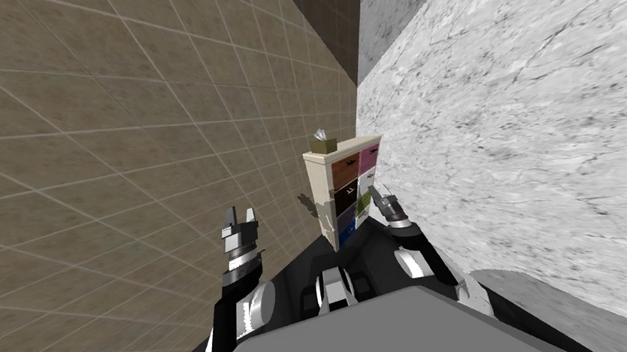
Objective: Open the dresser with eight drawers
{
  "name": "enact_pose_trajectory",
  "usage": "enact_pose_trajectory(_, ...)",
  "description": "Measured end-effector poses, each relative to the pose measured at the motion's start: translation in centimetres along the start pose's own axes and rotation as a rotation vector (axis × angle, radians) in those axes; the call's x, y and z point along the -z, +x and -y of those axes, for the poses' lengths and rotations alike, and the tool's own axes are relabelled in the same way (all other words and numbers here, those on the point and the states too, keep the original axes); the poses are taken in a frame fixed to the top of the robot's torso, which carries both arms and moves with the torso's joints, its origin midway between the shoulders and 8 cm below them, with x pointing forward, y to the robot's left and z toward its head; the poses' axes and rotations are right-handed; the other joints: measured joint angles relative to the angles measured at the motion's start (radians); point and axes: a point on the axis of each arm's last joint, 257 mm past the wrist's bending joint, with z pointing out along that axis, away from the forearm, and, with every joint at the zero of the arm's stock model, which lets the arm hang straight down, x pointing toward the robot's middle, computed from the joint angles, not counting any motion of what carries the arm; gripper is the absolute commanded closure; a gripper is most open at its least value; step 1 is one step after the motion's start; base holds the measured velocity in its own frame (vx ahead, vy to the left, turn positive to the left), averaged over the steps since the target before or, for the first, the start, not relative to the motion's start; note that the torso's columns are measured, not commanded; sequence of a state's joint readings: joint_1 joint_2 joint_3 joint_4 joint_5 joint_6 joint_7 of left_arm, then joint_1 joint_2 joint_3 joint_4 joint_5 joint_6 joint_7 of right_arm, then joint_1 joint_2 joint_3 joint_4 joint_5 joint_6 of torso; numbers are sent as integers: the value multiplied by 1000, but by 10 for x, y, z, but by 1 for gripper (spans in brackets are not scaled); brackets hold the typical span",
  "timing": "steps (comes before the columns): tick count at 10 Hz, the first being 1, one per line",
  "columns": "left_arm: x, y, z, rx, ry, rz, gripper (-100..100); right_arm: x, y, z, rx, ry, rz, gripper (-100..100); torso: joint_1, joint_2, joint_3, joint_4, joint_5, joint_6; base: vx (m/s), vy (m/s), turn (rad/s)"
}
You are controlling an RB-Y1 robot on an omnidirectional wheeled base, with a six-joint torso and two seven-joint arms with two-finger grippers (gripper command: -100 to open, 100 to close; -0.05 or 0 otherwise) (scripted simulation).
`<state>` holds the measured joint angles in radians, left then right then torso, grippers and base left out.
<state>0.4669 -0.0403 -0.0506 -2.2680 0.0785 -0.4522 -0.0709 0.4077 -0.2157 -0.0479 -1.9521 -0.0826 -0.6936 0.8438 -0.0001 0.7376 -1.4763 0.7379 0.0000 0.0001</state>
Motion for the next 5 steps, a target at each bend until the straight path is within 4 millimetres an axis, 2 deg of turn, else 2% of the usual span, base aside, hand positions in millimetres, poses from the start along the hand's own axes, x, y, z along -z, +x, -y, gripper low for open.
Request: enact_pose_trajectory(5, 0, 0, 0, 0, 0, 0, 0, 4, 7, 7, 134, 3, -13, -100, 0, 0, 0, 0, 0, 0, 28, 18, 19)
